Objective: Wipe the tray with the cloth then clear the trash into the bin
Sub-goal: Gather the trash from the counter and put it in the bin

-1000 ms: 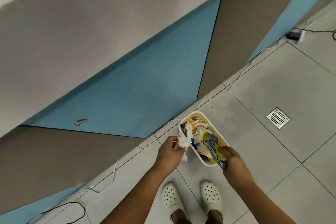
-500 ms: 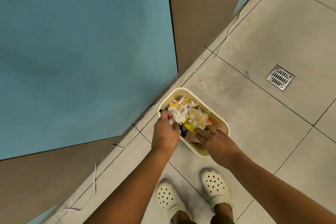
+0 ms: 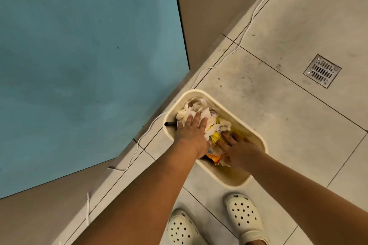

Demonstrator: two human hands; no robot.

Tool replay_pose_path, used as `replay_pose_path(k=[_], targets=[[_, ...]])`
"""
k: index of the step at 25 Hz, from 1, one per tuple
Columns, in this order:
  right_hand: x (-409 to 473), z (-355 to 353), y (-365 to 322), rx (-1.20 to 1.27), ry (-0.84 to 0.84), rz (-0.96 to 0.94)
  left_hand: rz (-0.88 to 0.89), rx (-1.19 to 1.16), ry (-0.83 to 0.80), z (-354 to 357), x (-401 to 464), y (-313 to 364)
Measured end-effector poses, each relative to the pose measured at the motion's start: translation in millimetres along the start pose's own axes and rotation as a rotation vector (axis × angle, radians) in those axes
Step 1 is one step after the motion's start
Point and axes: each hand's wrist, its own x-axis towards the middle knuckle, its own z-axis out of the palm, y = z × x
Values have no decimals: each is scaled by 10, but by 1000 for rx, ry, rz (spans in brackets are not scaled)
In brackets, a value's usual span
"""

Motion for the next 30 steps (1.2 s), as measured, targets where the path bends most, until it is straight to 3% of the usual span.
replay_pose_path(k=[5,12,16,21,25,30], targets=[[452,73,36,1,-110,12,-100,95,-197,166,511,-12],[806,99,26,123,-131,126,-173,144,-264,107,907,-14],[499,-109,-49,239,-40,187,-110,203,-95,-129,538,12],[-27,-220,-162,443,77,201,-80,-15,163,-288,-273,72],[-700,-498,-205,526,89,154,-179,-329,183,-492,-962,94],[-1602,-644,-297,639,151,127,-233,-514,220,-786,-1782,120]])
